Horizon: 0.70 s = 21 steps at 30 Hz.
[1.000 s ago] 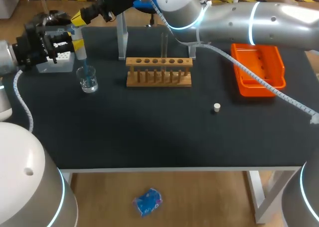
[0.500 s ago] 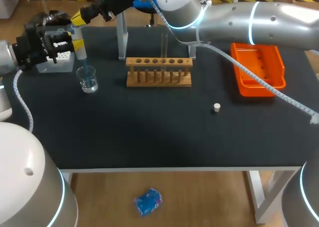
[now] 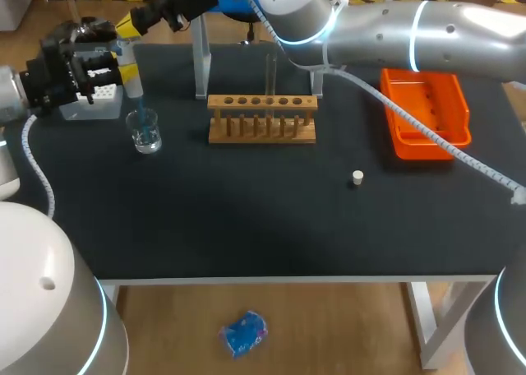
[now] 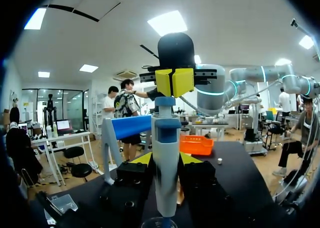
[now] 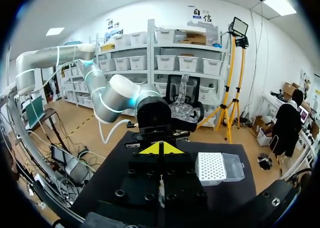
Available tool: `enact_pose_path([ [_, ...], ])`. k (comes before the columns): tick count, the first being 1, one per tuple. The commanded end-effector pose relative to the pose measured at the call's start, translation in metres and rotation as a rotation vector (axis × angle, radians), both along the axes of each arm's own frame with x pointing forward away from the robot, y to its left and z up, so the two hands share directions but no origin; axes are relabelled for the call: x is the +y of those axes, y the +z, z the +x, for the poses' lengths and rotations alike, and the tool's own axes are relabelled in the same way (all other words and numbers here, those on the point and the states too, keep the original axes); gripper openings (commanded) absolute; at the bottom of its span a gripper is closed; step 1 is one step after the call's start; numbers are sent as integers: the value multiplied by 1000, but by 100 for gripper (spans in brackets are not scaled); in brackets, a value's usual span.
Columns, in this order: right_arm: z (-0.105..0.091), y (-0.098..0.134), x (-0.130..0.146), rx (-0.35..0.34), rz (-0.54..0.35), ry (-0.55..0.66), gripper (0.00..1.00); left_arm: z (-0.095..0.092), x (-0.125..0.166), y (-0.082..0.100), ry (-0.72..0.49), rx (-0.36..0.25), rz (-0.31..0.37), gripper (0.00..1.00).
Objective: Invert the test tube, pick up the pipette, mount the tip to pipette, aspirate from beaker and dispense into the tube, eject the tip, return the pipette, and cap with the stopper.
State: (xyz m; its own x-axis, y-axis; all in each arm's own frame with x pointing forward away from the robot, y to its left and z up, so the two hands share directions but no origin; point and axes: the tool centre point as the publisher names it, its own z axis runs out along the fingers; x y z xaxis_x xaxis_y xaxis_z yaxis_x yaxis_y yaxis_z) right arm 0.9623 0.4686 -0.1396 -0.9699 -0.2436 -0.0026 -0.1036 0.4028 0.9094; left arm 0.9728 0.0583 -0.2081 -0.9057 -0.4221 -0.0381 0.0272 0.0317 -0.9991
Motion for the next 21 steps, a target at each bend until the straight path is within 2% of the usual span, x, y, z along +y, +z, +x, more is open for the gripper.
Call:
enact_pose_path([
  [1,2,0,0,-4,-2,2,0,-1,0,3,0,0,0,0],
  [21,5,20,0,-44,17,2,0,-1,0,3,0,0,0,0],
])
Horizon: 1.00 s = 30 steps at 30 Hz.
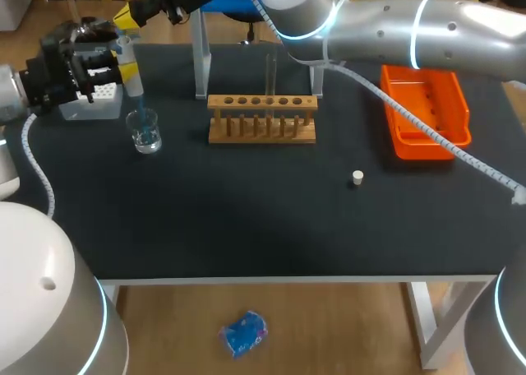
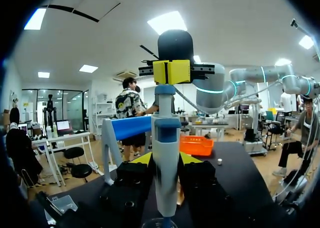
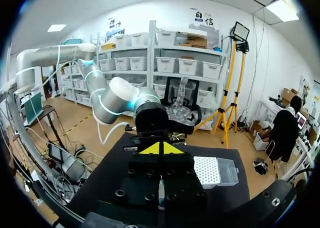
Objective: Invert the test tube, pick up the pipette, mount the tip to pipette, aspirate from beaker and dispense into the tube, eject the tip, return the pipette, and cap with the stopper.
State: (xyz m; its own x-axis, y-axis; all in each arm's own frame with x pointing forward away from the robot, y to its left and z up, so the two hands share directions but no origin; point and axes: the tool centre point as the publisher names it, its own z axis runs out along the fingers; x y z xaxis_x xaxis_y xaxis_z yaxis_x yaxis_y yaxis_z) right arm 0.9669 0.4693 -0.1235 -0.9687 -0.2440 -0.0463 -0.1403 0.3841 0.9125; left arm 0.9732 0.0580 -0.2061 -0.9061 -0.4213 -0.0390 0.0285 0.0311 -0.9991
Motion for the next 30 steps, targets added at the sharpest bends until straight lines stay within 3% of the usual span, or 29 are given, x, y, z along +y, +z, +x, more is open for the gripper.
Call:
enact_pose_path([
  [1,1,5,0,-6,-1,2,0,-1,0,1,1,1,1,0],
  [8,-4,19,-18,-27,3,-32,0,-1,0,1,1,1,1,0],
  [14,-16,25,-50,-32,5,-86,0,-1,0,1,1,1,1,0],
  [16,-23,26,-59,-30,6,-101,47,-1,0,1,1,1,1,0],
  [17,-26,26,-63,-29,8,-107,90,-1,0,1,1,1,1,0],
  [18,-30,26,-67,-30,6,-116,100,-1,0,1,1,1,1,0],
  [30,-78,11,-129,-27,6,-244,100,-1,0,1,1,1,1,0],
])
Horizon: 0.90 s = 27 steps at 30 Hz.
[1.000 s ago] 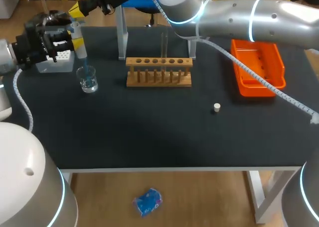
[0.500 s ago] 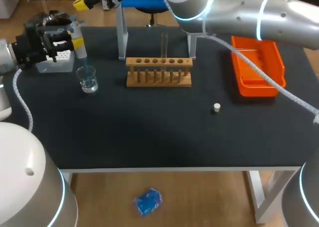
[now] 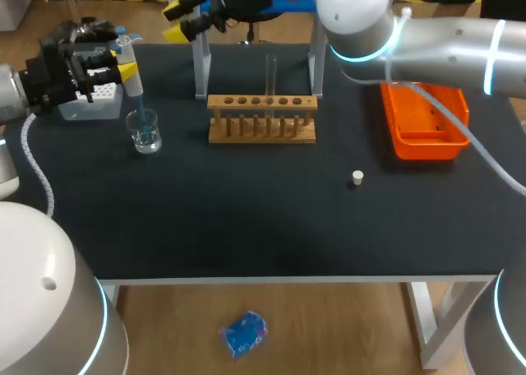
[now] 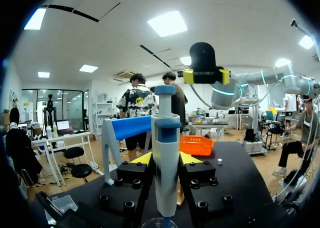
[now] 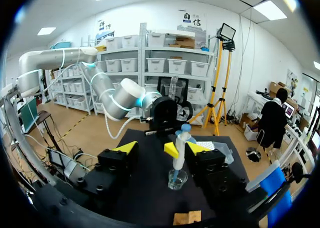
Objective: Invert the test tube, pick up the pipette, mount the tip to pipette, aspirate from beaker and dispense into the tube, eject the tip, return the pipette, and cap with the stopper.
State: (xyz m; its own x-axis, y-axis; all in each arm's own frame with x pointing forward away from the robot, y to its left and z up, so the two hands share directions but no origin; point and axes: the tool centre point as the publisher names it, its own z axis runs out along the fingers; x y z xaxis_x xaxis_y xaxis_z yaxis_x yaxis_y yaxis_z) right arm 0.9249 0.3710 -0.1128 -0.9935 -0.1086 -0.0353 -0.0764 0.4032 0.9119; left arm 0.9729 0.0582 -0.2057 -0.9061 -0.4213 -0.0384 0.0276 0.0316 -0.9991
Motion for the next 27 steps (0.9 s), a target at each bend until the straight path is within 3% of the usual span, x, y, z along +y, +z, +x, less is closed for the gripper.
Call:
enact_pose_path([
  [1,-40,-2,-35,-46,-1,-122,100,-1,0,1,1,0,0,0],
  [8,-62,-36,-47,-60,-36,-225,100,-1,0,1,1,0,0,0],
  [15,-68,-65,-62,-69,-46,-248,100,-1,0,1,1,0,0,0],
  [22,-63,-69,-87,-80,-45,-215,100,-1,0,1,1,0,0,0],
  [27,-62,-69,-89,-92,-53,-211,100,-1,0,1,1,0,0,0],
])
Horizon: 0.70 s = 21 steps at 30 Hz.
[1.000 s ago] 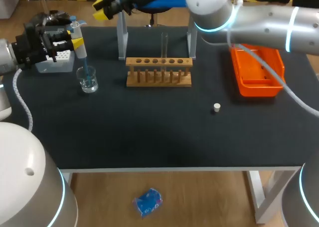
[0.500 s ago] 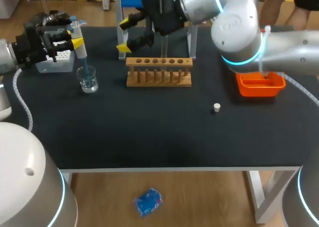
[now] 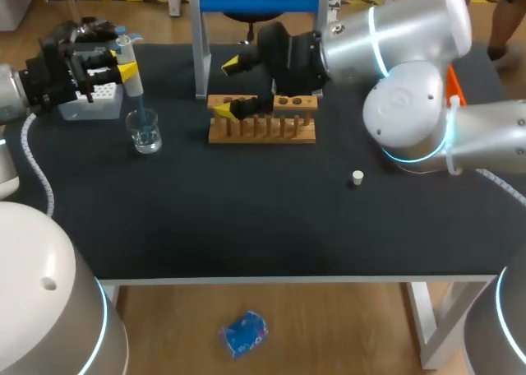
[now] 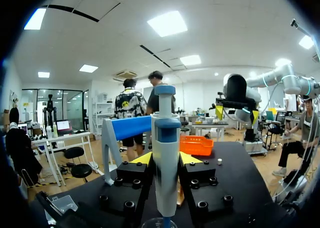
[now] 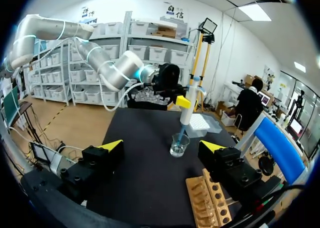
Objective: Invert the test tube, pick up the pipette, mount the tip to pipette, aspirate from beaker and dispense into the tube, eject the tip, return the pipette, and cap with the stopper.
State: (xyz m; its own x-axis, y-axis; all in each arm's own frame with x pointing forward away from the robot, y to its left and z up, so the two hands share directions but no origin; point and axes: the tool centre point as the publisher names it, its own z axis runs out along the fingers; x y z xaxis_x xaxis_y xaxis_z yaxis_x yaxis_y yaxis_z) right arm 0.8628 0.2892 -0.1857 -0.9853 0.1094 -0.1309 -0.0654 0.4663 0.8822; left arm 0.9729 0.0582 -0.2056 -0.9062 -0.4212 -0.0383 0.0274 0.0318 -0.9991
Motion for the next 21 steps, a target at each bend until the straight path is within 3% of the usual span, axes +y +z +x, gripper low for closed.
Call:
enact_pose_path([
  [1,0,4,-7,5,-1,12,100,-1,0,1,1,0,0,0],
  [13,0,4,-7,5,-1,12,100,-1,0,1,1,0,0,0],
  [17,7,7,-30,29,9,11,100,-1,0,1,1,0,0,0],
  [21,12,20,-56,9,6,24,100,-1,0,1,1,0,0,0],
])
